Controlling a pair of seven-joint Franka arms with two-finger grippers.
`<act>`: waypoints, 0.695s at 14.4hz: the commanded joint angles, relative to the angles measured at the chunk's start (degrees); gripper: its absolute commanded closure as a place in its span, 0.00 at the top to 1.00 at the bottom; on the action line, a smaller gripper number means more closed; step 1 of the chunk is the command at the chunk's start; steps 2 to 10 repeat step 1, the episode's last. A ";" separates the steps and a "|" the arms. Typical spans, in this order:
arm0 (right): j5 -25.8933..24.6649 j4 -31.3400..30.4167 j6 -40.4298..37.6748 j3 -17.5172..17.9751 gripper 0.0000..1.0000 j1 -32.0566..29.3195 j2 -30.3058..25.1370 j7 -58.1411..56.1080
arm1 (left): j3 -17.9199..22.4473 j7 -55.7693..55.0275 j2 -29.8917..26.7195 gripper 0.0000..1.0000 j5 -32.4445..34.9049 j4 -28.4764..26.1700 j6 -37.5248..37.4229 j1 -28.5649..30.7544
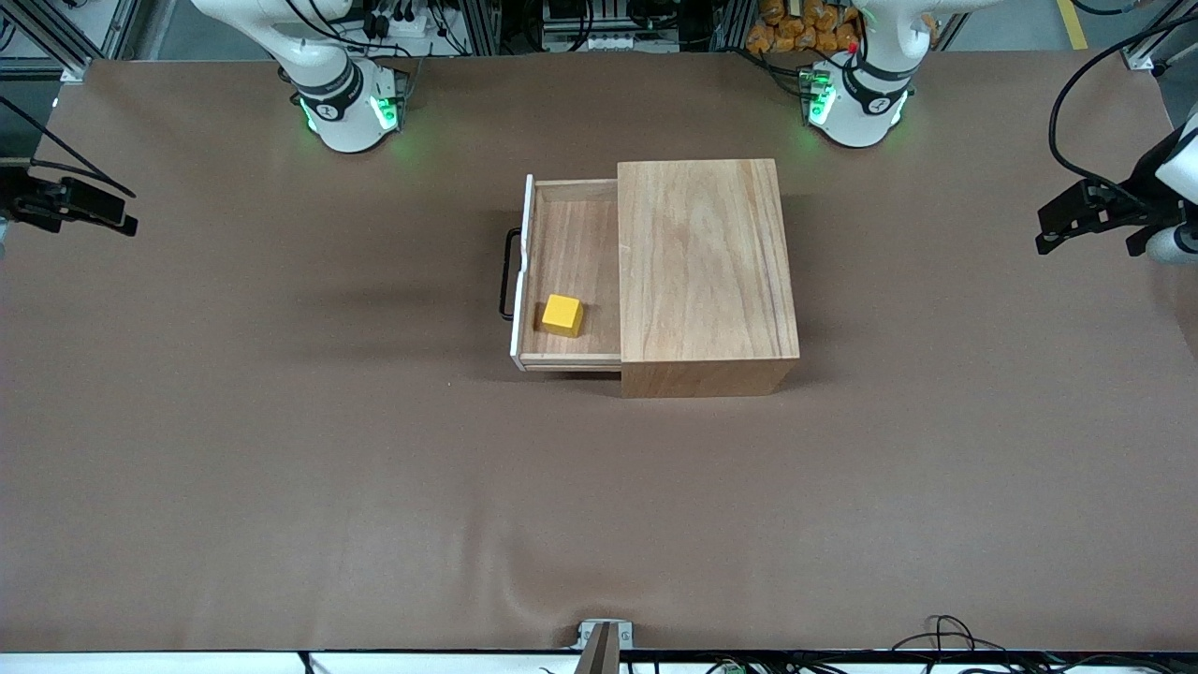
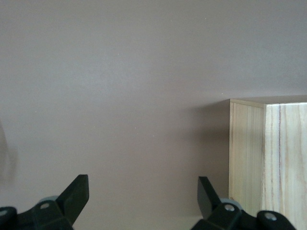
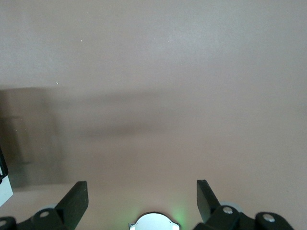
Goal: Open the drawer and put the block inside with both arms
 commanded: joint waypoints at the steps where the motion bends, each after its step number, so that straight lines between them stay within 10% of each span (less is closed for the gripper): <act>1: -1.01 -0.18 -0.60 -0.66 1.00 1.05 -1.19 1.28 | -0.32 0.53 0.38 1.00 -0.69 1.26 -1.08 0.48; 10: -1.01 -0.18 -0.60 -0.66 1.00 1.05 -1.19 1.28 | -0.32 0.53 0.38 1.00 -0.69 1.26 -1.08 0.48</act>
